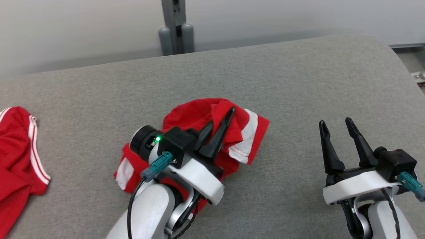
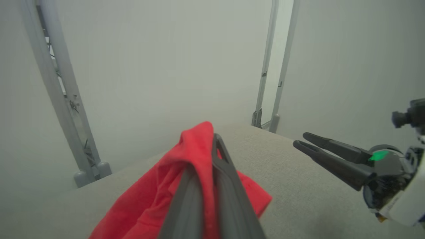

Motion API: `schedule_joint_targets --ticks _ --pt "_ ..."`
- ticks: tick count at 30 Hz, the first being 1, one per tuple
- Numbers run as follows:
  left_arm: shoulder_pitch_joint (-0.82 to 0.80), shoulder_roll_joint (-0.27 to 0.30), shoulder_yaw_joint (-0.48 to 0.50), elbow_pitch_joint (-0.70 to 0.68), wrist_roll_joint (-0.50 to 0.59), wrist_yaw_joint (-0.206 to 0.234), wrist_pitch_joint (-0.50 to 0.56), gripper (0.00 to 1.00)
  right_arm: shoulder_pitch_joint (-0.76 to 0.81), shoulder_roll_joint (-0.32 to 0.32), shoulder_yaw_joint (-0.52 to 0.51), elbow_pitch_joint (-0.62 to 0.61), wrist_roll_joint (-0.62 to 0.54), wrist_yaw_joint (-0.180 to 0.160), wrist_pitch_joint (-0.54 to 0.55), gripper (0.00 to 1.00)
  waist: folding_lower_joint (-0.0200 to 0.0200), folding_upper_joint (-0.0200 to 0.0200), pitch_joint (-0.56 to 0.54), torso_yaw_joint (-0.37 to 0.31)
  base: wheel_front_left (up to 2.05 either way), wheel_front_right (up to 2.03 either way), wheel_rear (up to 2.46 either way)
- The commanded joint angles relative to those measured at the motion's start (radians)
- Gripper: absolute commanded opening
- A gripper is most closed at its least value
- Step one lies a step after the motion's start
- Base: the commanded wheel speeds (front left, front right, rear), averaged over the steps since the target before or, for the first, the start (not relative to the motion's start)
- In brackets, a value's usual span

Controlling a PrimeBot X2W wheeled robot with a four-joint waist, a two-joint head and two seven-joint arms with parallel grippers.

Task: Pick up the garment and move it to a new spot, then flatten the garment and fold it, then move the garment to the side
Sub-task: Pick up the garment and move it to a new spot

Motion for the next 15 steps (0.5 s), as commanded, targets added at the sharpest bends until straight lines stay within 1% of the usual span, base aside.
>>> schedule_joint_targets --ticks 1,6,9,12,13,14,15 --pt "-0.027 0.0 -0.001 -0.001 0.003 -0.002 -0.002 0.0 -0.012 -0.007 -0.005 0.0 0.006 0.002 -0.01 1.0 0.0 0.0 0.02 -0.047 0.0 0.0 0.0" --pt "-0.116 -0.007 -0.005 0.064 -0.025 0.014 0.003 0.0 -0.022 -0.007 -0.006 0.012 0.018 0.002 -0.021 1.0 0.0 0.0 0.053 -0.115 0.0 0.0 0.0" --pt "-0.17 -0.01 0.008 0.15 -0.046 0.017 -0.004 0.0 -0.036 -0.007 0.01 0.017 0.03 0.002 -0.026 1.0 0.0 0.0 0.08 -0.152 0.0 0.0 0.0" --pt "-0.21 -0.011 0.017 0.256 -0.066 0.009 -0.014 0.0 -0.044 -0.007 0.02 0.022 0.042 0.002 -0.034 1.0 0.0 0.0 0.105 -0.18 0.0 0.0 0.0" --pt "-0.221 -0.012 0.015 0.29 -0.072 0.002 -0.018 0.05 -0.048 -0.007 0.021 0.024 0.046 0.002 -0.038 1.0 0.0 0.0 0.111 -0.186 0.0 0.0 0.0" --pt "-0.23 -0.013 0.016 0.318 -0.082 -0.001 -0.027 0.39 -0.051 -0.007 0.02 0.025 0.045 0.002 -0.039 1.0 0.0 0.0 0.116 -0.19 0.0 0.0 0.0" --pt "-0.243 -0.012 0.01 0.343 -0.082 -0.007 -0.038 1.0 -0.053 -0.007 0.018 0.026 0.046 0.002 -0.042 1.0 0.0 0.0 0.122 -0.191 0.0 0.0 0.0"
